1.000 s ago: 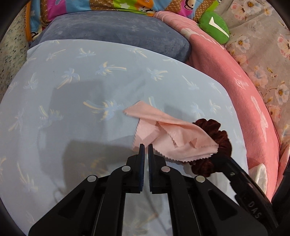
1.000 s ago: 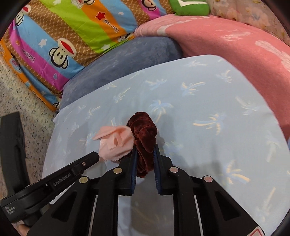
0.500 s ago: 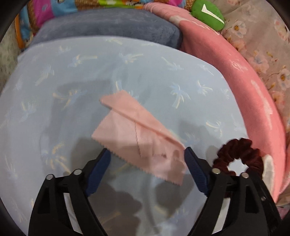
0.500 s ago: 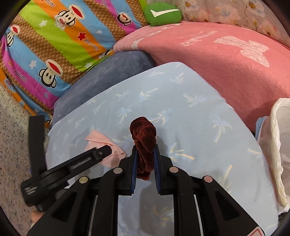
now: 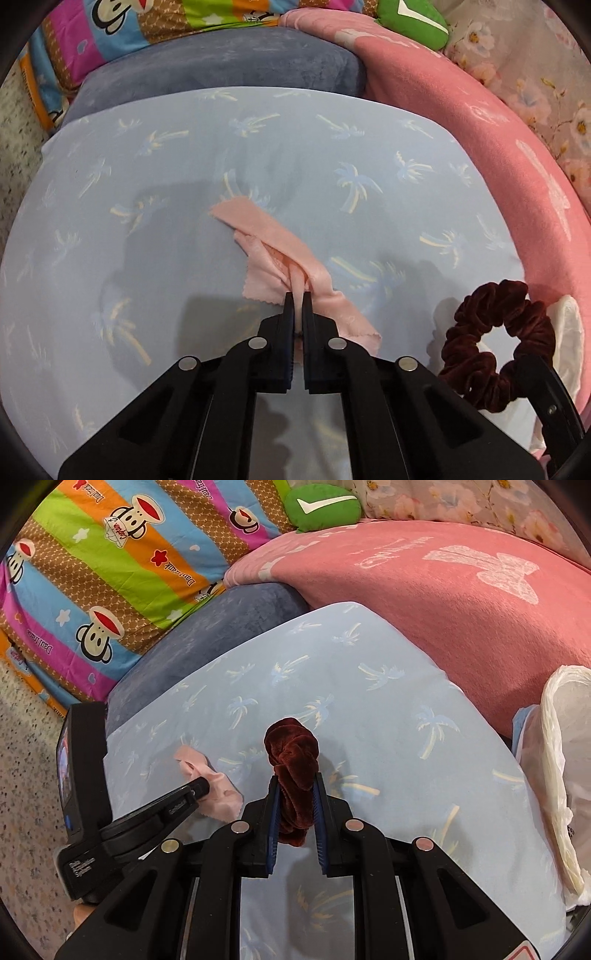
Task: Collect trash
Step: 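Carry the pink cloth and dark red scrunchie over the bin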
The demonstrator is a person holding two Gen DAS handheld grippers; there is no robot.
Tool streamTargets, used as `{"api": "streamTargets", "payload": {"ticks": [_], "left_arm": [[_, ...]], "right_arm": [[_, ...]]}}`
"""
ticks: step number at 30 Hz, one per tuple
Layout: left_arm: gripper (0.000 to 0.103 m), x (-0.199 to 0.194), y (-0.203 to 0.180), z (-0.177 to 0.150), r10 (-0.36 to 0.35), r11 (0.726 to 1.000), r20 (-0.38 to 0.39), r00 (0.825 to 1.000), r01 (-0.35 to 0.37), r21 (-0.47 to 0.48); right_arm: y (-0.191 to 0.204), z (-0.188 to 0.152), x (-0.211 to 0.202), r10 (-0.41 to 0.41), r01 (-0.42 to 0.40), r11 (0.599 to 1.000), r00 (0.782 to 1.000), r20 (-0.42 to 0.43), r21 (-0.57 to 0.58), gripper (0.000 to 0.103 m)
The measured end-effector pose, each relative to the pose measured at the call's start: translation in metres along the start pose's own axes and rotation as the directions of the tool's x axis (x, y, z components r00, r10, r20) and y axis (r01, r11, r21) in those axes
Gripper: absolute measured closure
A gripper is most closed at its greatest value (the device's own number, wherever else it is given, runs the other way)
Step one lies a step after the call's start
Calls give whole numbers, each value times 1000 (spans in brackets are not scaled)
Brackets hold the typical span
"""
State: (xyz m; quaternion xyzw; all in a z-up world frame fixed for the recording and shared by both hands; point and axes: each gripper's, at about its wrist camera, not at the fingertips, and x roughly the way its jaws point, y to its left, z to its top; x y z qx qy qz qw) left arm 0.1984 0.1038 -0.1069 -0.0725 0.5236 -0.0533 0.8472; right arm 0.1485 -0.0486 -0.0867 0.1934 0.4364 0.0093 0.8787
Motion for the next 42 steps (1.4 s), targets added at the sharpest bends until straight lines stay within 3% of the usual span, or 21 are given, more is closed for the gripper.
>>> {"api": "streamTargets", "payload": {"ticks": [9,21,29,42], "left_arm": [[100,-41,-24,-26,-32,997,32,999,30,64],[100,-94,-114,-46,-138,957,101,985,106,269],[100,-120,-187,-59,-239,896,111,965,176,407],[99,-136,-282,-80,-380,761,39,924,288,581]], "right_arm": [[-11,-7,-40,10,-11,1000,999,52,17,88],[-69,-4,-121,-35,17,995,983,182,96,87],[-129,1,-180,-113,66,982,956,271,178,87],[-220,-1,-251,-247,135,940,902,354,314,87]]}}
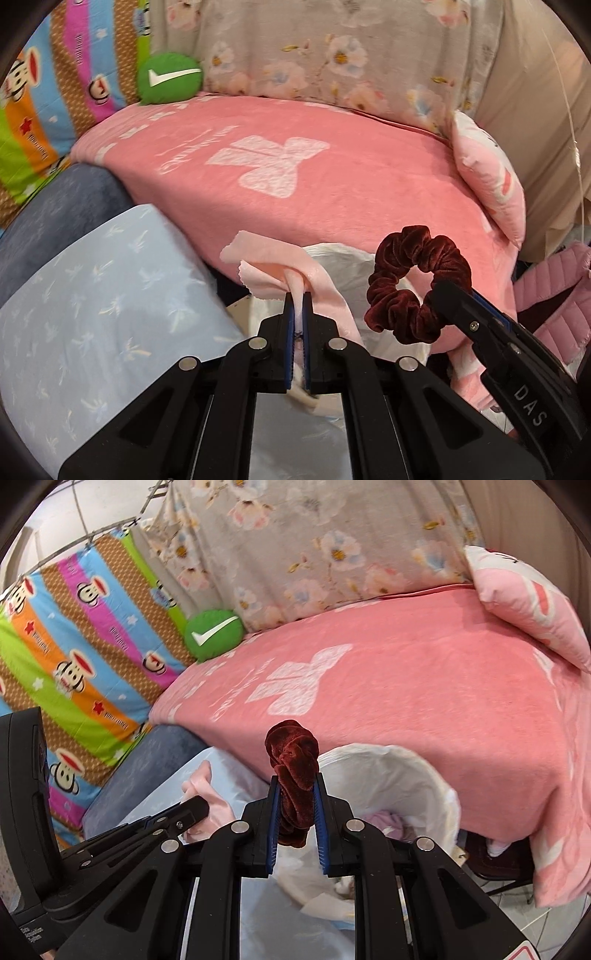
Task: Collect trash
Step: 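Carry the pink cloth and dark red scrunchie over the bin, then open the left gripper over the bin, then open the right gripper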
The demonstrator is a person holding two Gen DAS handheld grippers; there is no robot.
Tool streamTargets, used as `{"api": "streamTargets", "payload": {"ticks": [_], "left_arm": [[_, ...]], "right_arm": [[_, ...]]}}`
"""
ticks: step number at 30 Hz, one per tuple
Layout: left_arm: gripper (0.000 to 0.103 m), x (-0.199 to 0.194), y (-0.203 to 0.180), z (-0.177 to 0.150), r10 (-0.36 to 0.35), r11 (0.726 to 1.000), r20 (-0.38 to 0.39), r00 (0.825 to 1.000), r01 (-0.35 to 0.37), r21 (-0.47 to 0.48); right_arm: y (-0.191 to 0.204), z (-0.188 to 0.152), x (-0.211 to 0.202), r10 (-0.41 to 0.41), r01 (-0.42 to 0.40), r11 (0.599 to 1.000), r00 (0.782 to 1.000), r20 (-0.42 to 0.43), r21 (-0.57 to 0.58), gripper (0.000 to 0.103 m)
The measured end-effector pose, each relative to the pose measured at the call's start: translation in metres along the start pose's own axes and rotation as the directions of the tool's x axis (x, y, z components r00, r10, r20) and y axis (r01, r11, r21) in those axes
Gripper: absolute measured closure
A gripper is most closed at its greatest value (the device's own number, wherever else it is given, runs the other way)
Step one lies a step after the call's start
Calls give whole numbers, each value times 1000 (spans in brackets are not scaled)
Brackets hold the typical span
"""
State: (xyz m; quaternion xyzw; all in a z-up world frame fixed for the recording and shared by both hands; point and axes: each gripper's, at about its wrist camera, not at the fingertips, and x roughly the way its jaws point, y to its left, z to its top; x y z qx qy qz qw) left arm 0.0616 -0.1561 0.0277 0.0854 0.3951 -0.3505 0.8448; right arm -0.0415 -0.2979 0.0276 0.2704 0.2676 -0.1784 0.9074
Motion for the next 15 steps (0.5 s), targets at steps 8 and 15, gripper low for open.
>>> {"api": "streamTargets", "payload": {"ticks": [8,15], "left_arm": [[82,18,-16,6,-56,998,-57,997,58,29],[39,10,-4,2,10,1000,-1,1000,-10,-27]], "right_arm": [[-28,7,-5,-38,38,998,999,14,40,87],[-21,7,2,-36,36,999,999,5,19,86]]}}
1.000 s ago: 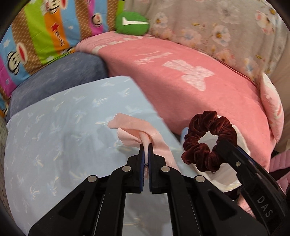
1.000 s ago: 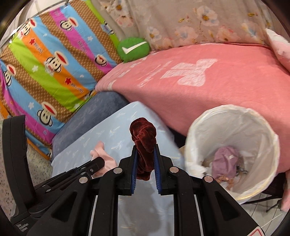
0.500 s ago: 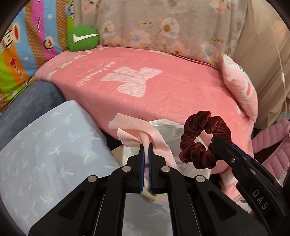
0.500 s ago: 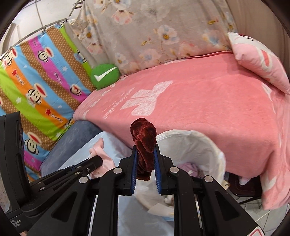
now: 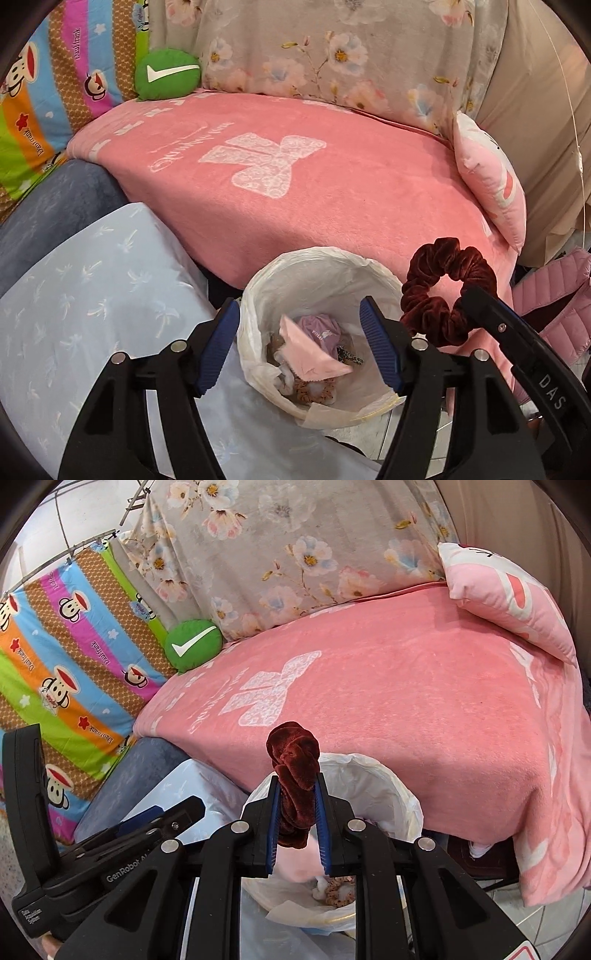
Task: Collect trash
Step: 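Open the left gripper over the bin, then open the right gripper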
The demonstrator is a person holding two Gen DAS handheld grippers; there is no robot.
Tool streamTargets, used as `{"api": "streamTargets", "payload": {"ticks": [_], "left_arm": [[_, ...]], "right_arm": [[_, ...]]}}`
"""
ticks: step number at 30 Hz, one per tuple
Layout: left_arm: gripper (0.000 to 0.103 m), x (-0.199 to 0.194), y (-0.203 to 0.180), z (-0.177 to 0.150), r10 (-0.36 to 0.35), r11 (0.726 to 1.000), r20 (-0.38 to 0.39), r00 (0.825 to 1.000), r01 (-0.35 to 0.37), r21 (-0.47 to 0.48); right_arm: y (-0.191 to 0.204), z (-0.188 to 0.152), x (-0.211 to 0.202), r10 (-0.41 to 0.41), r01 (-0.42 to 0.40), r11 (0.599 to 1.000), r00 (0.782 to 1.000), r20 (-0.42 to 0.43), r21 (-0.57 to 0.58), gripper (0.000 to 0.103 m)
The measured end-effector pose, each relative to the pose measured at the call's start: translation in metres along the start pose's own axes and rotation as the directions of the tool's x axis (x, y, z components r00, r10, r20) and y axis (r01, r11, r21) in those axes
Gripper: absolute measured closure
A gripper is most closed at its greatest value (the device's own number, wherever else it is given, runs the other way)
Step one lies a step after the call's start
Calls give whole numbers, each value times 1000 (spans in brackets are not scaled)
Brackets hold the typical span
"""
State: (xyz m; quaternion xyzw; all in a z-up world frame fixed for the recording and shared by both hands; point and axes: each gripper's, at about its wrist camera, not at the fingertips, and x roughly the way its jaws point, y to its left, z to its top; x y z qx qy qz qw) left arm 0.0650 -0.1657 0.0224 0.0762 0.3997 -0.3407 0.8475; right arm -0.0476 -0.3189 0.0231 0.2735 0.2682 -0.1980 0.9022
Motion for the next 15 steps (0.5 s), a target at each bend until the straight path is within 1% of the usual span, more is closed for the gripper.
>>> {"api": "streamTargets", "payload": {"ticks": [6,10,12,15], "left_arm": [[39,-8,6,1,47,999,30,998,-47,3],[39,-12,10,1,91,996,54,994,-91,8],[38,-13,13,0,100,995,56,993,-100,2],[36,-12,21,-2,113,993,43,993,-113,-18]], "right_arm": [[10,1,5,7,-7,1000,1000,-9,-19,84],[19,1,12,12,-14,999,1000,-22,-50,81],[24,1,15,13,-14,998,1000,-26,-63,81],[31,0,17,11,-13,997,1000,-28,-75,70]]}}
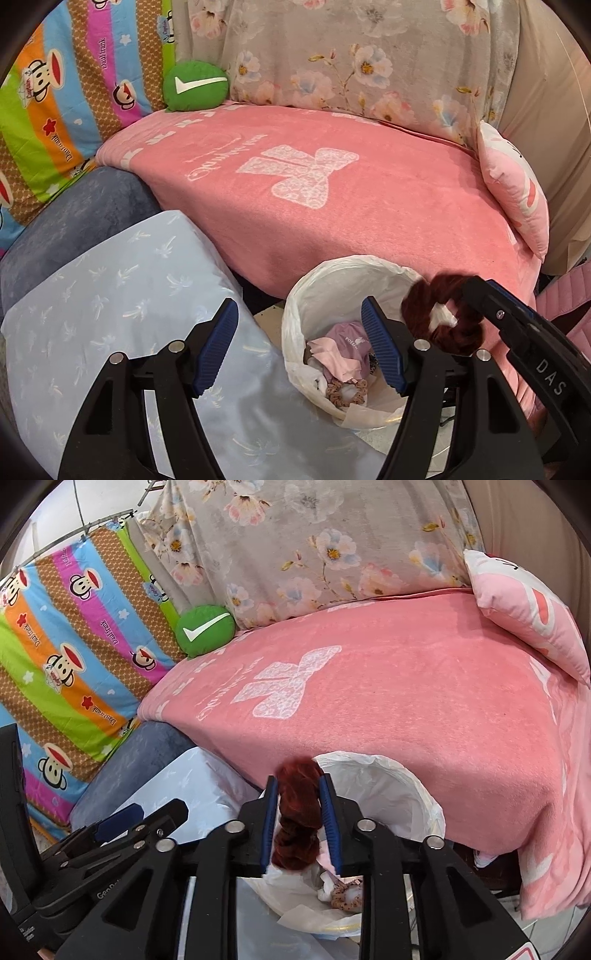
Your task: Collect trash
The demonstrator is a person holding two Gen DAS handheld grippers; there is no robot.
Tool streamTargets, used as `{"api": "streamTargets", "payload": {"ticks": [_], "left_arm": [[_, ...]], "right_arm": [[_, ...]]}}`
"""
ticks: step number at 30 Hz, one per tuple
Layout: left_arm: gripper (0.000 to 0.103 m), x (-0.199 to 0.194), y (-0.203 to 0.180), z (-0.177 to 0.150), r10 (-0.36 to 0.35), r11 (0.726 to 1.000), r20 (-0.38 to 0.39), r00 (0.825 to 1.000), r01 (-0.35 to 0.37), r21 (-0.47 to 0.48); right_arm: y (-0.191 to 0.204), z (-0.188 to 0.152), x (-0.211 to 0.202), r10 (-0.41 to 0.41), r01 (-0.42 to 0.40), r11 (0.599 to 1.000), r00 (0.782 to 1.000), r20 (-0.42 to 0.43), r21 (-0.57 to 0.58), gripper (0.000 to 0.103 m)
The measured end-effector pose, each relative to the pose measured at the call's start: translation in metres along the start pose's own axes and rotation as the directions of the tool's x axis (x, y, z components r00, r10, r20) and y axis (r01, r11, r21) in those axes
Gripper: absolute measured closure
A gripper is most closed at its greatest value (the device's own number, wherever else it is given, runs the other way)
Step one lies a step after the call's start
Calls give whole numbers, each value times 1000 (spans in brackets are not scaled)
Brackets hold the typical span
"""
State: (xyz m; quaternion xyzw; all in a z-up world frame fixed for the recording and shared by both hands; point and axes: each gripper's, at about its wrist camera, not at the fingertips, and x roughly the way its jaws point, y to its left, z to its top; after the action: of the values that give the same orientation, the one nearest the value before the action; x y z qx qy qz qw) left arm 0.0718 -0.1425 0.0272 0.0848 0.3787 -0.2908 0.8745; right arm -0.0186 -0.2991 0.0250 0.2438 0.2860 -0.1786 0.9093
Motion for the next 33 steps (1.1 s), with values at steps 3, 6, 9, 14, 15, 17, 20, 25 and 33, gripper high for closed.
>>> {"api": "streamTargets", "payload": {"ticks": [3,6,9,14,15,17,20,25,33], "left_arm": [[31,-2,7,-2,24,1000,3,1000,-24,-10],[26,-6,15,-5,53,998,10,999,-53,-20],[19,-10,22,-9,85,996,16,996,-84,-28],[14,-16,31,-18,110,993,10,994,-109,-49],[12,-16,32,-20,121,991,6,993,-121,-52],[12,-18,35,-24,140,988,4,990,-139,-62],[11,-22,36,-30,169,984,4,986,-169,-62],[9,-29,37,-40,200,978,0,980,-199,-58],[8,-33,34,-50,206,977,-11,979,-206,-54]], "right_arm": [[5,-1,-2,-20,20,1000,1000,-2,-19,56],[10,-1,-2,-48,46,997,998,-30,-58,50],[15,-6,-4,-80,74,992,995,-54,-101,48],[25,-19,-12,-128,116,977,990,-57,-179,35],[27,-21,-14,-141,128,972,988,-55,-199,35],[31,-27,-17,-170,155,960,984,-46,-234,32],[34,-35,-23,-198,180,948,979,-42,-264,30],[32,-45,-28,-211,189,942,976,-51,-276,21],[25,-59,-28,-215,185,947,973,-89,-261,6]]}}
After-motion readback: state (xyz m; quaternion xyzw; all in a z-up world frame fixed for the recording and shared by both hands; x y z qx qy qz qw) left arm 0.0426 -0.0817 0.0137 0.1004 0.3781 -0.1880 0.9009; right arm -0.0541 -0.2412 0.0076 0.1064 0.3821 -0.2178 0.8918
